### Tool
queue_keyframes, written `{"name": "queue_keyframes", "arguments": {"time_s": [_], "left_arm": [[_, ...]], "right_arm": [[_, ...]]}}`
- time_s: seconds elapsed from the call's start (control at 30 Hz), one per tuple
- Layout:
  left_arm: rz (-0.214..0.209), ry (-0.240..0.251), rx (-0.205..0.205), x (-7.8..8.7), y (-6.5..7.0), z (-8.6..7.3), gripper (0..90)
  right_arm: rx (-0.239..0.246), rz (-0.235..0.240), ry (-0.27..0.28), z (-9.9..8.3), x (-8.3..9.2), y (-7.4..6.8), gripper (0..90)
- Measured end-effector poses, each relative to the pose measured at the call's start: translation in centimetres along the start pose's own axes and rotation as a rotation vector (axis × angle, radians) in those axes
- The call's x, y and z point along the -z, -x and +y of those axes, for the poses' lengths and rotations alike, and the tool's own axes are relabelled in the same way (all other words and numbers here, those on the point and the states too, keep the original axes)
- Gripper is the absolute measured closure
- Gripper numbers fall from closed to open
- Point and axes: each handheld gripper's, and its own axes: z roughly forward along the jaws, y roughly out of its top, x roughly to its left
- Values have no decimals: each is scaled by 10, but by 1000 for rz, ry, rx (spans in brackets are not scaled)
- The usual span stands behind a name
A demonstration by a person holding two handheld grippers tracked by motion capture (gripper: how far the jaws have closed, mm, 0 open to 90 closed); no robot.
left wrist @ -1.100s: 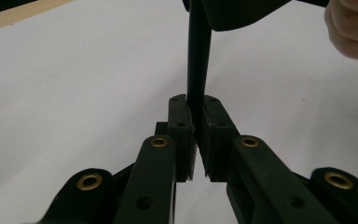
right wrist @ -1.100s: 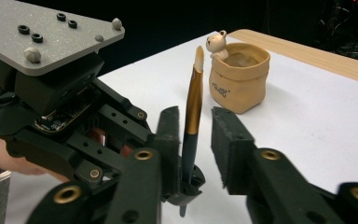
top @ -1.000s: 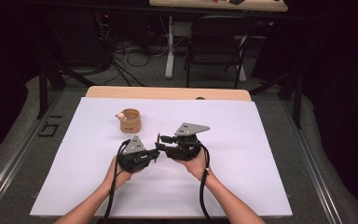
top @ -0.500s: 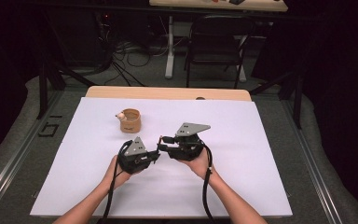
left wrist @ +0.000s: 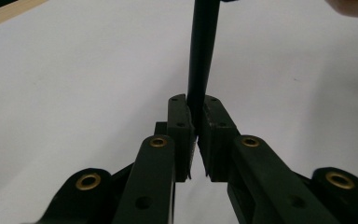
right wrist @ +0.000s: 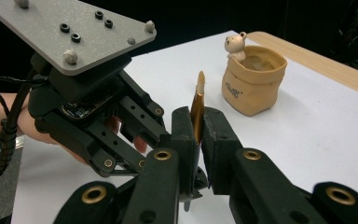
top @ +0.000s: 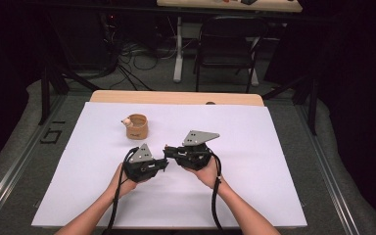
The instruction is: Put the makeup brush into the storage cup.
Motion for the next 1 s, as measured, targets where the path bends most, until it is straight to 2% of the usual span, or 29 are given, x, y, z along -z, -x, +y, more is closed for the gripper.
{"name": "queue_keyframes", "arguments": {"time_s": [0.07,0.13,0.2,0.33,0.47,0.63,0.77,1.0], "left_arm": [[-10,11,14,1,-1,0,793],[-42,27,19,2,-4,-1,756],[-38,25,25,3,-5,-2,701],[-47,10,28,1,-7,-6,681],[-45,-2,37,-3,-11,-11,682],[-79,9,52,-4,-17,-17,712],[-97,22,43,-3,-17,-16,760],[-116,8,13,-4,-15,-15,823]], "right_arm": [[0,0,11,1,1,0,841],[3,-4,21,2,3,0,841],[2,-9,29,3,5,-1,841],[-2,-8,50,4,9,0,841],[-13,-9,74,5,14,2,841],[-21,2,87,5,16,5,841],[-24,10,88,5,15,4,841],[-28,32,94,2,13,4,840]]}}
